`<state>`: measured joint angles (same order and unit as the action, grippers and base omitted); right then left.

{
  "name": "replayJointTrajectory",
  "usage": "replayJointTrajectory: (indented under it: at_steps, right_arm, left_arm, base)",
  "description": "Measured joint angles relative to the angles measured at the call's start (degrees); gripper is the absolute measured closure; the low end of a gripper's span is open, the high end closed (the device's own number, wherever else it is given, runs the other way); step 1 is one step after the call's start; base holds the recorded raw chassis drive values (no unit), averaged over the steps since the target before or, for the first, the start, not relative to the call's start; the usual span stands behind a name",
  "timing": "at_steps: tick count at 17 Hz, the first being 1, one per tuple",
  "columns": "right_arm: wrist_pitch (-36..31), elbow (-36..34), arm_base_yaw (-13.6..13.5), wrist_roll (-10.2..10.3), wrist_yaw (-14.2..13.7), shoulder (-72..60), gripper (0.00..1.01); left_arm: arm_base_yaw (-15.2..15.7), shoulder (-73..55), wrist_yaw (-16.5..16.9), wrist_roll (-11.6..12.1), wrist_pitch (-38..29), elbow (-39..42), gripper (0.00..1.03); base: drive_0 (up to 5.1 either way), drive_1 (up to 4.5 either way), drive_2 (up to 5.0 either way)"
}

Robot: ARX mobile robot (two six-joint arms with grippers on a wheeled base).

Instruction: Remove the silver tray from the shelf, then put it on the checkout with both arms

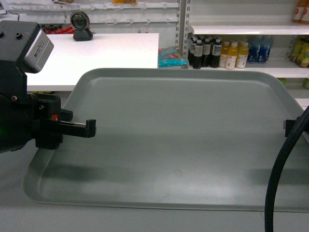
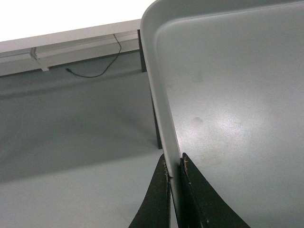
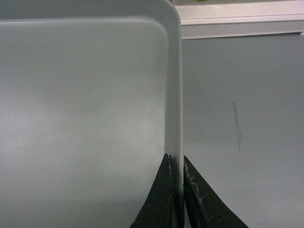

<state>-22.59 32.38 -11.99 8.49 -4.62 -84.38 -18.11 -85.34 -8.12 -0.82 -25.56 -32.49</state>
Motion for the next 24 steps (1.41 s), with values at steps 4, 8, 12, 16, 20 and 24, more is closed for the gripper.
replayJointTrajectory:
  at_steps: [4,8,12,16,20,24]
  right_arm:
    - [0.33,0.0,-0.02,0.0,0.07,-0.02,0.98]
    - [0.02,0.0,-0.02,0.0,0.09,0.0,0.98]
    - [0.04,0.0,-0.02,0.0,-0.02,0.0,0.98]
    - [0.15,0.0,-0.02,0.0,0.07,0.0,0.98]
    - [0.24,0.11,-0.33,0.0,0.02,-0.11,0.98]
    - [0.13,0.11,-0.33,0.0,-0.07,-0.11,0.98]
  left_arm:
    - [0.0,0.0,0.0,0.0,0.22,0.0,1.0]
    - [0.0,0.0,0.0,0.0,0.09,0.0,1.0]
    - [0.0,0.0,-0.02,0.02,0.04,0.0,1.0]
    - [0.02,0.0,0.02,0.02,0.07,0.0,1.0]
    - [0.22,0.0,-0.02,0.42,0.07,0.0,1.0]
    - [0.2,0.0,-0.04,0.42,0.09,0.0,1.0]
  base:
    - [-4.9,2.51,2.5]
    - [-5.0,2.46,2.5]
    - [-5.1,2.35,2.4]
    - [-5.0,2.48,2.5]
    - [-0.2,-0.15,-0.2]
    - [0.0,0.0,0.0]
